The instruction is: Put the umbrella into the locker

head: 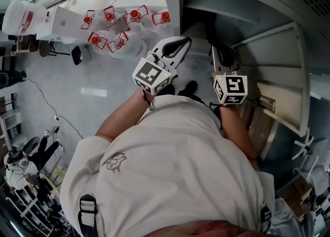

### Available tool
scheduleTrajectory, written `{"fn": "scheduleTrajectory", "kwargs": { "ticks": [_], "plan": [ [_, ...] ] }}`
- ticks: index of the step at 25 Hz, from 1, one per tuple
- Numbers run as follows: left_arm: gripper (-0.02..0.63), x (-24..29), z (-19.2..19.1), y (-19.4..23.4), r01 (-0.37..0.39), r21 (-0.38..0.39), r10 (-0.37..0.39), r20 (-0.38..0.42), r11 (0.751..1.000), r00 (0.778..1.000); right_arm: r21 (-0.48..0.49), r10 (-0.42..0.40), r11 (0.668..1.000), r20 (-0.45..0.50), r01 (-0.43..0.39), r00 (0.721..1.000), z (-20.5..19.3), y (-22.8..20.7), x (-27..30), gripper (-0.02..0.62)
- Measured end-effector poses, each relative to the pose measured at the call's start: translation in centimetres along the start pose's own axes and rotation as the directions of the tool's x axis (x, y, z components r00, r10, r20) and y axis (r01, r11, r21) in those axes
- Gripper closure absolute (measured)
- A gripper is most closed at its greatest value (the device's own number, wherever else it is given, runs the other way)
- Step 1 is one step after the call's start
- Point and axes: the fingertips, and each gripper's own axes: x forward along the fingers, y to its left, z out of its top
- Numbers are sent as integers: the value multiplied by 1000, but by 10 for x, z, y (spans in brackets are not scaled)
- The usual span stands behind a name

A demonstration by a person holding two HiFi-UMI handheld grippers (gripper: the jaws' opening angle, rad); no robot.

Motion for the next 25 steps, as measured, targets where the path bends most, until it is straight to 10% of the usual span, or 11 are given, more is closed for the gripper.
{"fn": "scheduleTrajectory", "kwargs": {
  "ticks": [25],
  "plan": [
    [594,-163,42,-27,38,78,-45,86,996,995,-32,-24,999,150,29,988,50,136,-75,551]
  ]
}}
